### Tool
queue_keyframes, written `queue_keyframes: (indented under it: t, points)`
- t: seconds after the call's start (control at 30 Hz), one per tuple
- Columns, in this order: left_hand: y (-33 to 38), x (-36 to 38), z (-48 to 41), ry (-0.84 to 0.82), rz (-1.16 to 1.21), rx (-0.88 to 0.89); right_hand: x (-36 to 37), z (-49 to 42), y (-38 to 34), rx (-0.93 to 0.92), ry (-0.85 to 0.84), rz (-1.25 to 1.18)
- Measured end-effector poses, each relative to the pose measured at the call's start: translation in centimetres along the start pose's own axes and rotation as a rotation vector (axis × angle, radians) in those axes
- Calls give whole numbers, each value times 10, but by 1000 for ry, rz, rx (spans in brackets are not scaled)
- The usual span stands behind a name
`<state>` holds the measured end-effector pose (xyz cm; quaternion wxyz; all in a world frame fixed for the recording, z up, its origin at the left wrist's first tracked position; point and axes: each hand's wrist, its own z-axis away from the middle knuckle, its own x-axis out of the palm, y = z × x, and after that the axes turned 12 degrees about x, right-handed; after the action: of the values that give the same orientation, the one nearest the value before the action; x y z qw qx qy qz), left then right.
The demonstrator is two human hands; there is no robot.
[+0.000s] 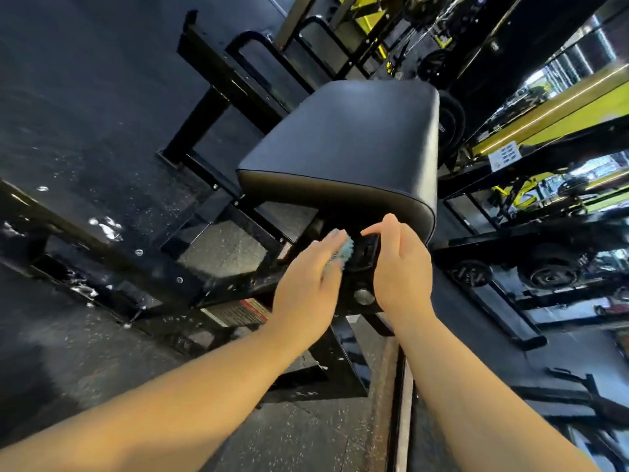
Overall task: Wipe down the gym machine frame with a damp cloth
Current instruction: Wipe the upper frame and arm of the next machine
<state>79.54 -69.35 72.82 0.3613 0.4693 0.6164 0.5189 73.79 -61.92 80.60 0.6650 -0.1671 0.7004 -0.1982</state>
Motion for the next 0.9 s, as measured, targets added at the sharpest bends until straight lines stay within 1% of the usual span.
queue_keyframes:
  t: [0.03, 0.07, 0.1, 0.2, 0.23, 0.27, 0.3, 0.4, 0.43, 0.47, 0.5, 0.53, 0.6, 0.67, 0.7, 0.73, 0.8, 0.87, 0.9]
  points:
    - [-4, 1, 3, 15, 21, 41, 1, 0, 0, -2, 5, -12]
    - [-16, -1, 6, 37, 26, 44, 1, -1, 1, -6, 9, -20]
    - [-32, -6, 10, 59, 9, 11, 2, -1, 0, -12, 10, -24]
    - [-72, -20, 14, 107, -68, -198, 1, -1, -1, -9, 4, -18]
    - [-73, -22, 13, 108, -87, -264, 0, -1, -2, 0, -2, -21]
    - [-66, -21, 10, 100, -80, -294, 0, 0, -2, 6, -5, -21]
    - [-54, -18, 5, 85, -57, -257, -1, 0, -3, 10, -5, -18]
    - [-2, -3, 1, 20, 49, 52, 0, 1, -3, -14, 9, 0]
    - [7, -1, 4, -3, 87, 131, 1, 1, -3, -23, 16, 4]
    - [6, 0, 7, -9, 95, 181, 1, 1, -3, -24, 21, 8]
    - [-2, -3, 10, -5, 79, 184, 1, 1, -3, -16, 19, 8]
    - [-19, -7, 13, 4, 39, 132, 1, 1, -3, -5, 15, 6]
    - [-52, -18, 16, 13, -49, -85, 1, 1, -3, 13, 17, 8]
    - [-64, -26, 14, 22, -68, -281, 1, 2, -4, 19, 26, 10]
    - [-58, -26, 10, 15, -57, -299, 2, 3, -4, 20, 28, 4]
    - [-45, -21, 3, 1, -43, -247, 2, 2, -3, 17, 33, -2]
    - [-6, -8, -8, -31, 2, -18, 2, 3, -3, 1, 30, -19]
    - [27, 3, -10, -67, 74, 189, 0, 5, -3, -7, 24, -120]
    - [29, 4, -7, -71, 78, 262, -1, 6, -3, 6, 29, -183]
